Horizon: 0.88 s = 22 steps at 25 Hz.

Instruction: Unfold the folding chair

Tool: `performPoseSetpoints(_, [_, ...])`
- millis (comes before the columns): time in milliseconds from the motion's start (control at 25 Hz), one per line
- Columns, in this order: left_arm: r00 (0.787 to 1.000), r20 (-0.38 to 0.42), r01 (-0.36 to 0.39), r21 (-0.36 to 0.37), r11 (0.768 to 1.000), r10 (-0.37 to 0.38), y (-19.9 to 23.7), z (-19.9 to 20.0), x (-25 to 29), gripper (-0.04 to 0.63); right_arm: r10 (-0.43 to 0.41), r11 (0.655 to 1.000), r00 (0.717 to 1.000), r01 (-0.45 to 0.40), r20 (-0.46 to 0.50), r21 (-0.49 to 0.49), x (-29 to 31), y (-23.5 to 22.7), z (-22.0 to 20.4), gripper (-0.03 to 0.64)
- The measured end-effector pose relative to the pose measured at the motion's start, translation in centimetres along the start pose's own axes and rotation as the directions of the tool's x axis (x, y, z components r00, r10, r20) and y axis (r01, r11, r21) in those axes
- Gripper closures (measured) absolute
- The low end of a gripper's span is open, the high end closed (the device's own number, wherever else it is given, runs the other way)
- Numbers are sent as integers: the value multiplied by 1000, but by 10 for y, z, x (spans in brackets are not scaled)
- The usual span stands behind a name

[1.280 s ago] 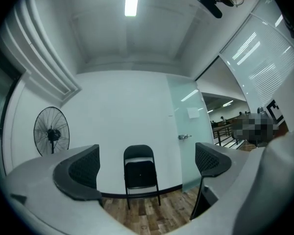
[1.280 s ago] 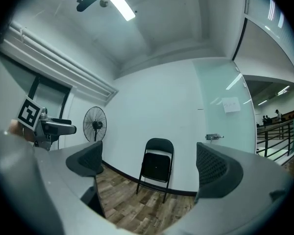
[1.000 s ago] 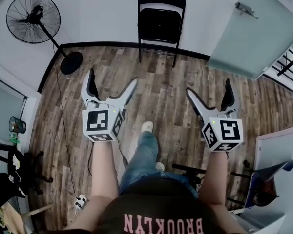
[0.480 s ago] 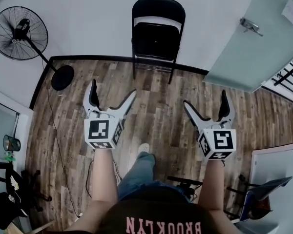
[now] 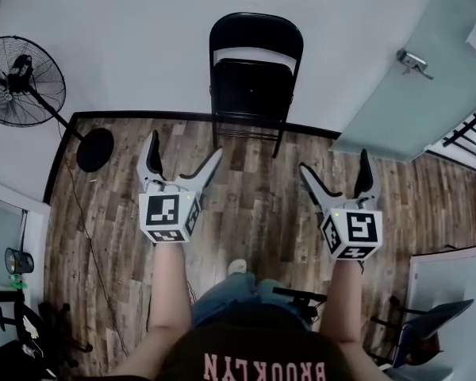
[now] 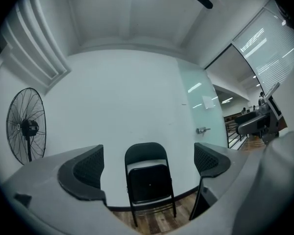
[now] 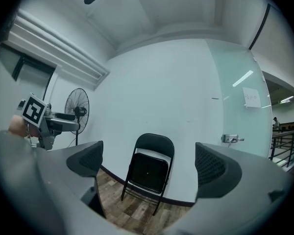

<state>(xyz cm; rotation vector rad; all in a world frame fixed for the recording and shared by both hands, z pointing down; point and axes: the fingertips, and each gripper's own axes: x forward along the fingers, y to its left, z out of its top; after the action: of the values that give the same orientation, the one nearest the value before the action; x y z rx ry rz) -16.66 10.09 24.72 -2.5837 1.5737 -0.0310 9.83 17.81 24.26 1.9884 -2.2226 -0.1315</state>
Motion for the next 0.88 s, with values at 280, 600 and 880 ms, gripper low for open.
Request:
performPoseSetpoints(280, [1000, -13, -25, -1, 1000, 25, 21, -9, 27, 26, -3, 999, 1000, 4, -17, 44, 33, -7, -8, 48])
performPoseSetpoints(600, [996, -69, -51, -6, 999, 50, 37, -30, 72, 26, 16, 998, 999, -14, -46, 53, 86, -23, -24, 48])
performPoseSetpoints(880, [993, -105, -59, -9, 998, 58, 43, -41, 141, 26, 29, 996, 999, -25, -38, 80, 157, -57, -28, 48])
